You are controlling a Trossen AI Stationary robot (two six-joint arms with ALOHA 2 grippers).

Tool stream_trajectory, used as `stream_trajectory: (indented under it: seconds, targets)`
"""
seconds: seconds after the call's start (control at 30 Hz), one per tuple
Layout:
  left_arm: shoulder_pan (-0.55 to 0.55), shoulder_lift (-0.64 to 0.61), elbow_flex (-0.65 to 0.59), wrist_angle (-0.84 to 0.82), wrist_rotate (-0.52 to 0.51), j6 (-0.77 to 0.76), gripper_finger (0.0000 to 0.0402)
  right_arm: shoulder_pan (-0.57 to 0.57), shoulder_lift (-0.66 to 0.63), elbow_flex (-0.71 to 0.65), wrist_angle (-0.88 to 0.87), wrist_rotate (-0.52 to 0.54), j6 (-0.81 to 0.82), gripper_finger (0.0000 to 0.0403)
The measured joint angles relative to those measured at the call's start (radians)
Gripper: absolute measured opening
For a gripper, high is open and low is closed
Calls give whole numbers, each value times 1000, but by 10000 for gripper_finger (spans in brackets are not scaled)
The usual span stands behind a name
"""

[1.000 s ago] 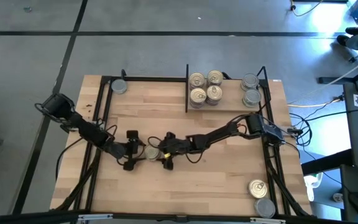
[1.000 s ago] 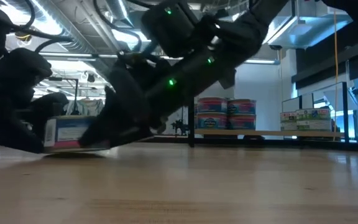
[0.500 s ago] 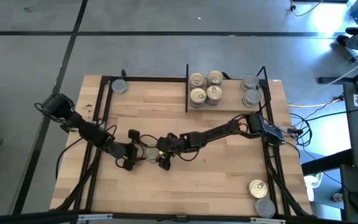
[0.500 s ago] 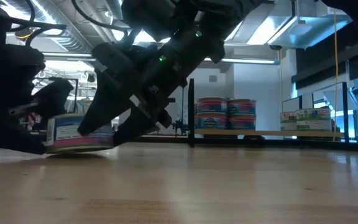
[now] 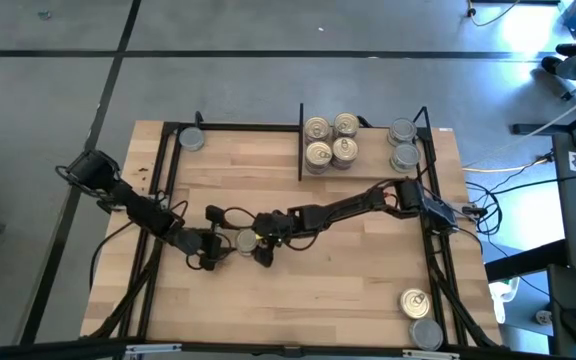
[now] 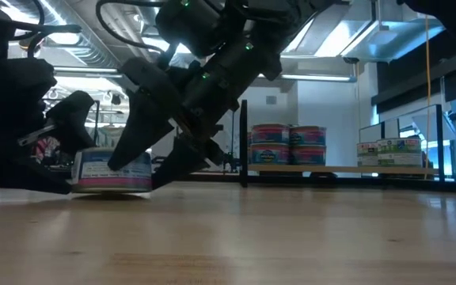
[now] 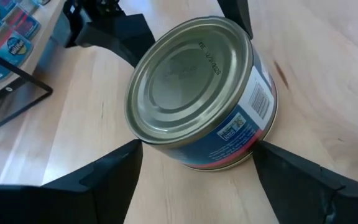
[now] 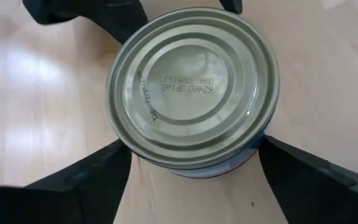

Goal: Stack canned seafood by type on shelf
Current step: Put the blue tuna can on the shelf

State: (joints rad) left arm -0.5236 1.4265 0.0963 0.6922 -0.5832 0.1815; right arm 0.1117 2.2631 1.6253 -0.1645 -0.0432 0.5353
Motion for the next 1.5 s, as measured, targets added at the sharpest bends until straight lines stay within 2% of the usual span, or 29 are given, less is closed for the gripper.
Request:
stream_trajectory:
  seconds: [0.43, 0.73, 0.87, 1.2, 1.5]
  targets:
    - [0, 0, 0, 0, 0, -126, 304, -24, -3, 0, 8, -59, 148, 342]
    - [3, 0, 0, -1, -17, -126, 304, -49, -1, 0, 32, -118, 317, 342]
    - [2, 0, 0, 1, -25, -124, 304, -53, 1, 0, 48, -141, 343, 342]
    - [2, 0, 7, 40, -51, 56, 304, -53, 1, 0, 52, -157, 331, 341]
    - [0, 0, 16, 29, -168, 92, 304, -56, 1, 0, 48, -134, 328, 341]
